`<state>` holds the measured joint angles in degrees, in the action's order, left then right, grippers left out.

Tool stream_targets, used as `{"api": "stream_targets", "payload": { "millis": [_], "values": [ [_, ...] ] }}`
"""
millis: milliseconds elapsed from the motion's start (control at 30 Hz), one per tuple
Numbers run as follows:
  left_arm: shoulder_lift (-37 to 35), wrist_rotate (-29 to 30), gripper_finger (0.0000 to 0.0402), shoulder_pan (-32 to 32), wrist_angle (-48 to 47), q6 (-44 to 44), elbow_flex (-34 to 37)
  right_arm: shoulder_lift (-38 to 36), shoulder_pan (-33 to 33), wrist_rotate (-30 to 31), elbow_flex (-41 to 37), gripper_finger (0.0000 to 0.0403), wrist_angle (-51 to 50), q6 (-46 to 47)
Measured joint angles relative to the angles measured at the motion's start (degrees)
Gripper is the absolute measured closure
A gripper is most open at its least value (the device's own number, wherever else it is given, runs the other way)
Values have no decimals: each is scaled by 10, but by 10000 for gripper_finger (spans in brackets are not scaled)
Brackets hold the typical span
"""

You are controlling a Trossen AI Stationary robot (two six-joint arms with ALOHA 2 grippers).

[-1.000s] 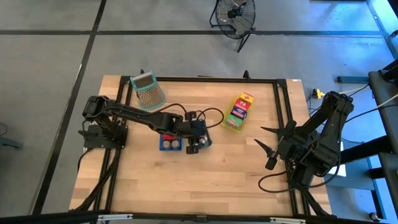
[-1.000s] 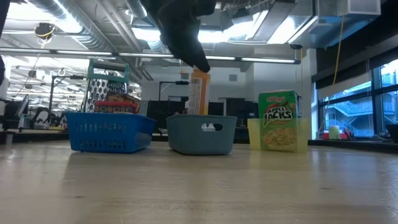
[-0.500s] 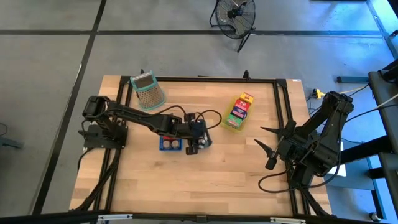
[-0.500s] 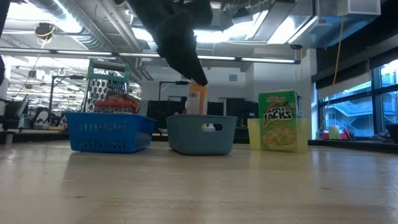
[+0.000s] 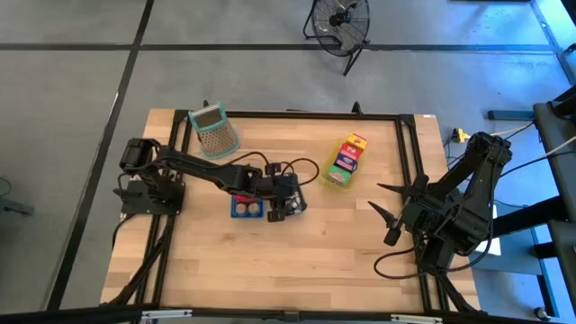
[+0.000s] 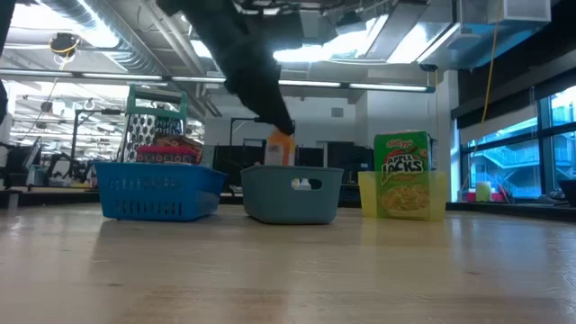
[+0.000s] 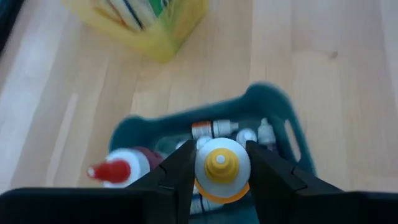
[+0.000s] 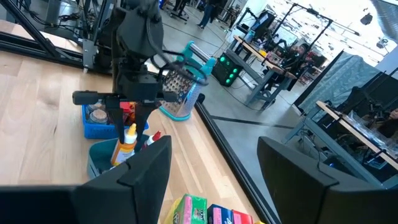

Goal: Pick & Place Kitchen Items
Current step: Put the yellow food coloring bottle into the gray bin

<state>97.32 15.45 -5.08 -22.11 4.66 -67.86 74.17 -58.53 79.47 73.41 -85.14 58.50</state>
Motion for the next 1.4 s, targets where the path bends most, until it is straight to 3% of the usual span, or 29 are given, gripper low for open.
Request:
{"api": "stream_targets", "payload": {
  "millis": [500,1400],
  "values": [
    [0,-19,280,15,94,-1,75,0,0,-1,0,163,-1,0],
    [0,4,184,6,91,17,75,0,0,-2,0,163,0,0]
  ]
}}
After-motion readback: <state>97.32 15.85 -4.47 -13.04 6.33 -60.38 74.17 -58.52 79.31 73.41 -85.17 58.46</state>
